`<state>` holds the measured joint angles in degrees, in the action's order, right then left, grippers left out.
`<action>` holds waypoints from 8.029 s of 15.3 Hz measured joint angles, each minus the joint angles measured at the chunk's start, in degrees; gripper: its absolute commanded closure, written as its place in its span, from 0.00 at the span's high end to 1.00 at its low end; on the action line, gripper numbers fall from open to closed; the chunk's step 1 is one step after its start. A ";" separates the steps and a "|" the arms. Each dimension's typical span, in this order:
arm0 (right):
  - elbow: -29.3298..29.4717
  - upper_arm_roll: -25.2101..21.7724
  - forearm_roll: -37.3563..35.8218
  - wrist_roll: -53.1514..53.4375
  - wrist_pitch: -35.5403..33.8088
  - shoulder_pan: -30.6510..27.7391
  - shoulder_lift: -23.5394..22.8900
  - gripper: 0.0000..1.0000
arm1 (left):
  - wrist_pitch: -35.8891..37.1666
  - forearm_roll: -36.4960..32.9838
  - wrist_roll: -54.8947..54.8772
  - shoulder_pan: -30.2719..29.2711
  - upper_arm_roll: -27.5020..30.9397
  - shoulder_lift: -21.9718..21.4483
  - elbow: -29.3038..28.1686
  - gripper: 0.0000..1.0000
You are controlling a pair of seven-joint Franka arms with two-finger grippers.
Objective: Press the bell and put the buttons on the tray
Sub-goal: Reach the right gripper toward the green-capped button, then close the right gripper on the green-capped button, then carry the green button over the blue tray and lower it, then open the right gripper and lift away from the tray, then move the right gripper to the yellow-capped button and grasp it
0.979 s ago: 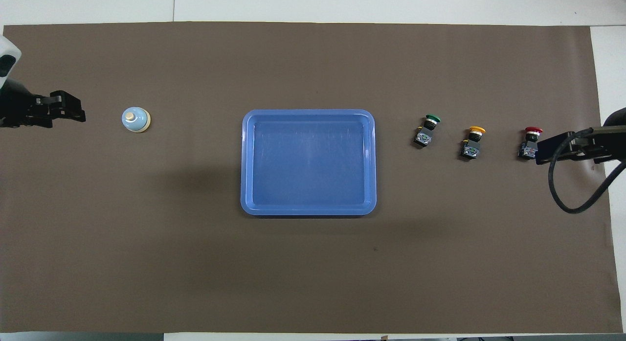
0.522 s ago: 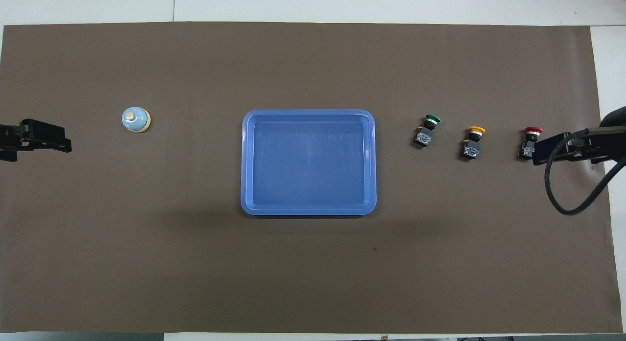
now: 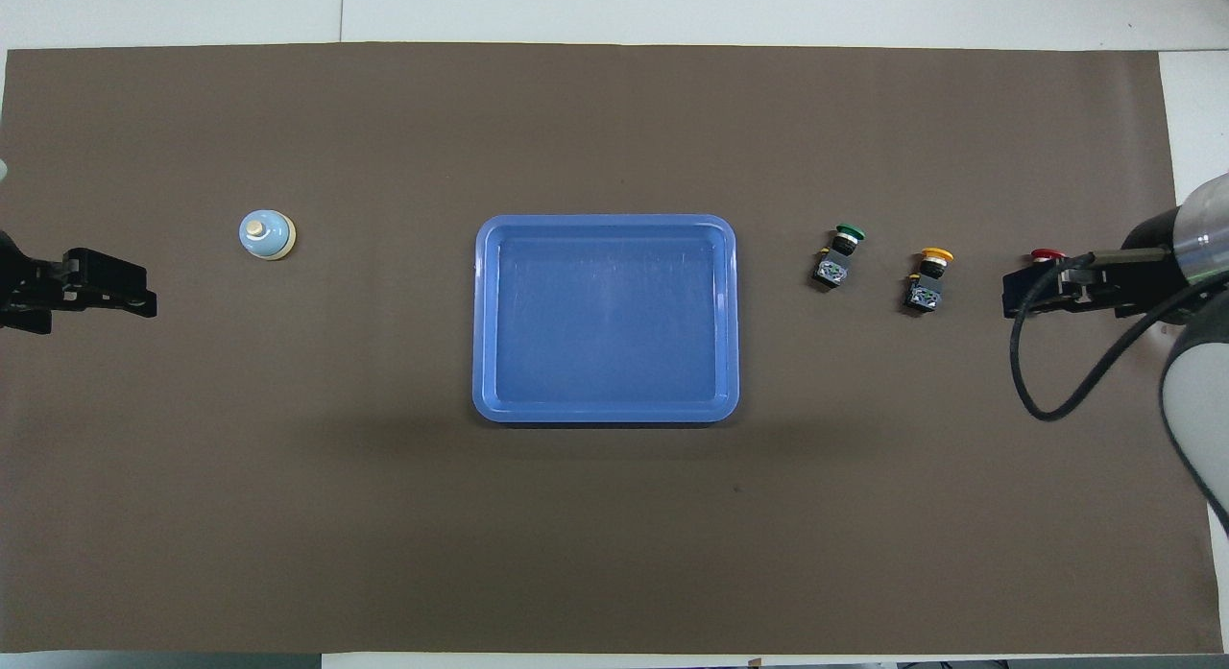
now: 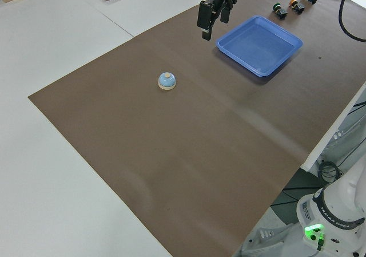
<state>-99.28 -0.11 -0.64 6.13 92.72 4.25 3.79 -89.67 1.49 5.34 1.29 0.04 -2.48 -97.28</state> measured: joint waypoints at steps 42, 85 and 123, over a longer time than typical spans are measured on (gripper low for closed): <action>-13.23 -0.23 -0.02 19.29 47.15 5.94 -24.50 0.00 | 0.79 0.00 -7.74 -0.03 0.25 -0.49 0.12 1.00; -4.37 -0.63 1.34 27.56 22.42 13.47 -14.40 1.00 | 0.79 0.00 -7.75 -0.03 0.25 -0.49 0.12 1.00; -16.79 0.35 1.17 14.68 39.28 -2.32 -19.21 0.00 | 0.79 0.00 -7.75 -0.03 0.25 -0.49 0.12 1.00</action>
<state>-116.07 0.24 0.53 20.81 132.00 1.93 -15.42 -88.88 1.49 -2.41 1.26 0.29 -2.97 -97.16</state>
